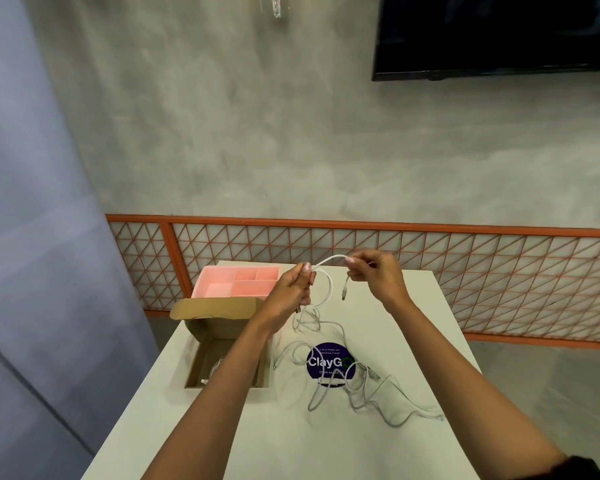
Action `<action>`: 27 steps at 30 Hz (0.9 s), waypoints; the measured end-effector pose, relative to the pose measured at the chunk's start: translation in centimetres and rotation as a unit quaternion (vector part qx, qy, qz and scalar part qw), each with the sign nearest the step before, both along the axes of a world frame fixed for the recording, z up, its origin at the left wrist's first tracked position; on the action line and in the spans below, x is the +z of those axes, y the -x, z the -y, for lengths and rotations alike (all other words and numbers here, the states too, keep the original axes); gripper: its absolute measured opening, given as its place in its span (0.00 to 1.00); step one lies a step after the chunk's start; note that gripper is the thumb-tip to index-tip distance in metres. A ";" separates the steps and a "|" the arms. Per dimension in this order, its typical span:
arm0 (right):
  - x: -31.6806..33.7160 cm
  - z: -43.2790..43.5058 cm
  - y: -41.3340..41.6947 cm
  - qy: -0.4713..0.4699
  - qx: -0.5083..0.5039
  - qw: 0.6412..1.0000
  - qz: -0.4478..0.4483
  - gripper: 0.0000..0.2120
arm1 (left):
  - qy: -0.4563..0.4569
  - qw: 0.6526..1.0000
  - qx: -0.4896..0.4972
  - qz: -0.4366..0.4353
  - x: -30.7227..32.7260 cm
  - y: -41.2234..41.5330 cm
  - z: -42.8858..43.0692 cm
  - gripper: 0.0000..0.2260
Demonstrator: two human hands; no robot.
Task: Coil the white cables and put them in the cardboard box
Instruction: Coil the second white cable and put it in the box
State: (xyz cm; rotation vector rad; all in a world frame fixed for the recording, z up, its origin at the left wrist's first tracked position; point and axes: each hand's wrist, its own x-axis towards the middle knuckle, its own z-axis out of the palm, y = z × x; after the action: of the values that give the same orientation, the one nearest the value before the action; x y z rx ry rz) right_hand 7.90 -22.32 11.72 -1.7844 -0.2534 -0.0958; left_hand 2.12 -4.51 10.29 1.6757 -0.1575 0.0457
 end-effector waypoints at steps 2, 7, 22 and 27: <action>0.5 -0.3 -0.2 -0.047 0.030 0.998 -0.012 0.08 | -0.003 1.000 -0.015 -0.001 0.1 0.1 0.2 0.14; 1.1 -1.2 0.2 -0.155 0.099 0.979 -0.091 0.07 | -0.012 0.999 -0.040 -0.001 0.3 -0.1 0.1 0.14; 1.3 -1.8 1.9 0.092 0.258 0.939 -0.210 0.16 | -0.072 0.997 0.026 0.008 -0.3 -0.5 -0.1 0.12; 2.2 -2.4 1.7 0.273 0.116 0.954 -0.049 0.10 | -0.062 0.997 0.043 -0.007 -0.8 -0.5 0.0 0.15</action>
State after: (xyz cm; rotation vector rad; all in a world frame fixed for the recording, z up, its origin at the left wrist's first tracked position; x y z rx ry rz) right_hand 6.19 -19.97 13.89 -2.2843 -0.4475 0.2542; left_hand 2.65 -4.55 9.45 1.8053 -0.0778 0.0902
